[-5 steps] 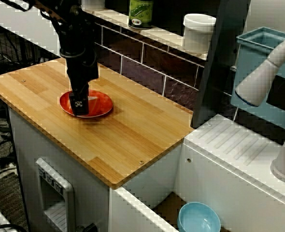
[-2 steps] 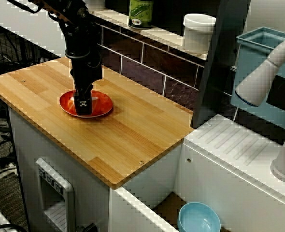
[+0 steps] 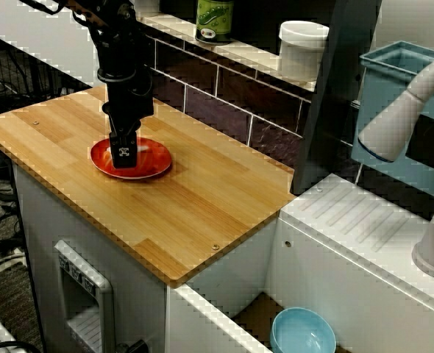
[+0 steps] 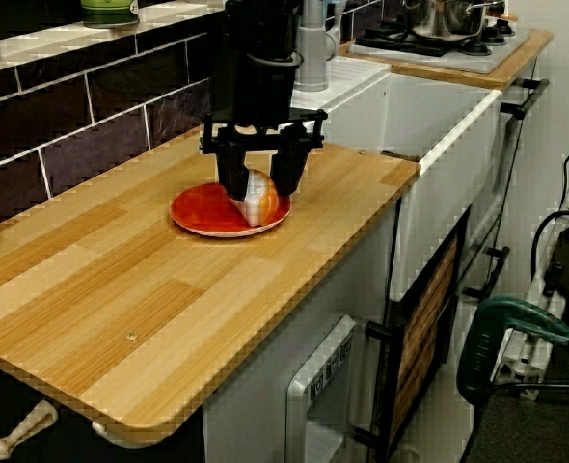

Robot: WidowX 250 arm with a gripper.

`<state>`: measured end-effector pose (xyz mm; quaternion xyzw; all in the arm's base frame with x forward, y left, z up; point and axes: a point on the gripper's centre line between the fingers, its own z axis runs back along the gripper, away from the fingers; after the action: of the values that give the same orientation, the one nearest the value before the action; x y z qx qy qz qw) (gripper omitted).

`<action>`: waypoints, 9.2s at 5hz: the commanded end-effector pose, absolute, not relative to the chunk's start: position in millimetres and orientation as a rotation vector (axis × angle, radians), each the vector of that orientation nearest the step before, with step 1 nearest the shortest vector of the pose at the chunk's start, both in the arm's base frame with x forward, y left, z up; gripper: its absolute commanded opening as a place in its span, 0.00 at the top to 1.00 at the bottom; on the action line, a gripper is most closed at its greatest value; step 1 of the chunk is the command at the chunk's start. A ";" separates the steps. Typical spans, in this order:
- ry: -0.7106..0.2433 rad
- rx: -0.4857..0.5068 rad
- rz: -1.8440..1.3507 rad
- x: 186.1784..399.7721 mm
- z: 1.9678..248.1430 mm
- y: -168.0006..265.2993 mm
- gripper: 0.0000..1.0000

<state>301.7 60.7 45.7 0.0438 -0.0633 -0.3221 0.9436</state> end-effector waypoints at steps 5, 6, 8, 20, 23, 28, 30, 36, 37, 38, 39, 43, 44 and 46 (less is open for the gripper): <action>0.143 -0.045 -0.657 317.8 80.8 77.5 0.00; 0.106 -0.019 -0.668 307.1 84.4 72.9 0.00; -0.008 0.120 -0.586 292.0 78.7 64.0 0.00; -0.228 0.186 -0.585 304.9 57.2 64.6 0.00; -0.204 0.183 -0.573 300.0 45.5 61.4 0.00; -0.127 0.113 -0.498 310.3 54.7 68.9 1.00; -0.028 0.006 -0.526 306.4 75.9 77.4 1.00; 0.313 -0.157 -0.635 307.7 80.8 91.1 1.00; 0.352 -0.186 -0.654 307.4 80.1 95.4 1.00; 0.327 -0.136 -0.608 298.5 72.4 88.0 1.00; 0.357 -0.133 -0.563 285.1 69.4 74.0 1.00; 0.509 -0.270 -0.546 263.8 79.0 32.7 1.00; 0.540 -0.287 -0.558 263.0 75.9 25.6 1.00; 0.627 -0.370 -0.581 274.0 72.1 21.0 1.00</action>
<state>264.6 22.8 64.1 -0.1888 0.3215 -0.2724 0.8870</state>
